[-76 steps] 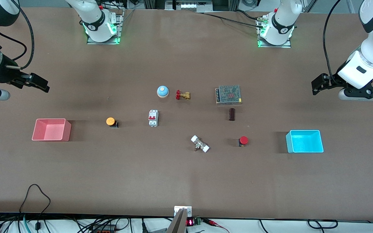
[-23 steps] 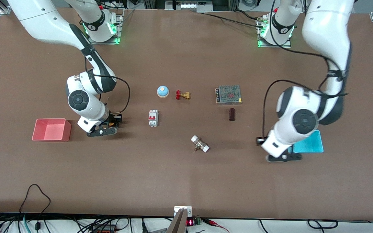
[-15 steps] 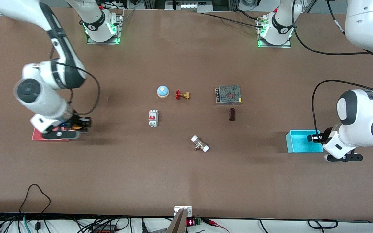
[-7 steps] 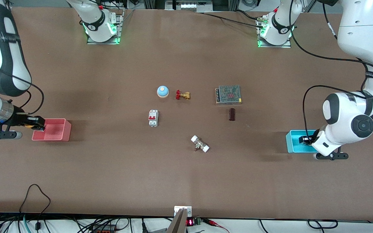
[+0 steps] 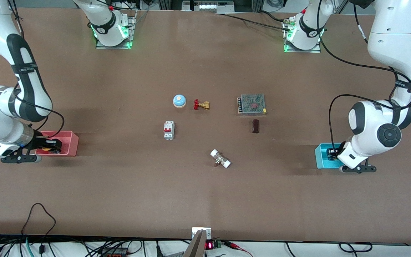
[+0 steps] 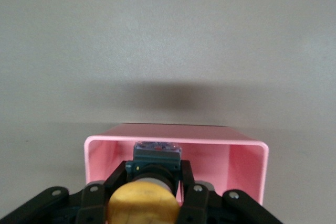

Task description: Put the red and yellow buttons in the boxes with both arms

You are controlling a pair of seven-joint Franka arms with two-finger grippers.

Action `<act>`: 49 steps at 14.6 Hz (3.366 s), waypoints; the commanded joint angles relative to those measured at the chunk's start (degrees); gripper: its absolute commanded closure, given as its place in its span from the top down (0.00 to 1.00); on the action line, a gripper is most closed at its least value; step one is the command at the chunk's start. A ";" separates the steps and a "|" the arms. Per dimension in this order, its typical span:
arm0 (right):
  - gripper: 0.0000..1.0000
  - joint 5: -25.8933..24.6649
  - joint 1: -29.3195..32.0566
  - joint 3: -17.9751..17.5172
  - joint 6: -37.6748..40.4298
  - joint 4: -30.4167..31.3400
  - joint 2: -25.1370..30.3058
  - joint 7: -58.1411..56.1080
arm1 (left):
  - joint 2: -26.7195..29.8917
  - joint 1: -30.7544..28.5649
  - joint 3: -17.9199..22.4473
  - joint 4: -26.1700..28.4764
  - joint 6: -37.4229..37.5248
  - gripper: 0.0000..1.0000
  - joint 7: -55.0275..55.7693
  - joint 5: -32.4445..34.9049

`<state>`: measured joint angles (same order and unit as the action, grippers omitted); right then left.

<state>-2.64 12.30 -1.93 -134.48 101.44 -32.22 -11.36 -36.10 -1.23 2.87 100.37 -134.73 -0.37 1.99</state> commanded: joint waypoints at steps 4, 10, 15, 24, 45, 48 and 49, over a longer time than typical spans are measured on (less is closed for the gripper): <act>0.12 -0.17 0.00 0.09 -0.26 0.25 -1.97 -2.69 | 1.90 -0.08 -0.06 -0.34 0.61 1.00 -1.91 0.12; 0.19 -0.17 0.44 0.09 -0.35 0.78 -2.58 -3.84 | 7.17 0.00 -0.23 -7.18 16.13 1.00 -2.97 0.12; 0.41 -0.17 0.88 0.09 -0.35 0.78 -2.67 -4.19 | 12.80 1.15 -2.24 -17.54 33.37 1.00 -2.36 -1.54; 0.76 -0.17 0.88 0.09 -0.17 0.69 -2.15 -4.28 | 21.48 2.73 -5.33 -21.65 47.74 1.00 8.37 0.82; 1.00 0.88 -7.72 -12.30 29.51 -3.33 25.10 19.87 | 34.25 2.29 -5.24 -3.95 36.74 1.00 1.16 0.73; 1.00 0.62 -9.05 -10.03 39.88 -11.50 25.01 20.15 | 34.25 2.29 -5.24 -3.86 37.00 1.00 1.16 0.73; 1.00 0.70 -9.75 -8.11 43.39 -13.87 24.93 20.24 | 34.25 2.29 -5.24 -3.86 37.00 1.00 1.16 0.73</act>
<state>-2.33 3.32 -13.14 -97.33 93.04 -6.50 8.57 -1.22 1.42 -2.23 97.89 -98.86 2.07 2.03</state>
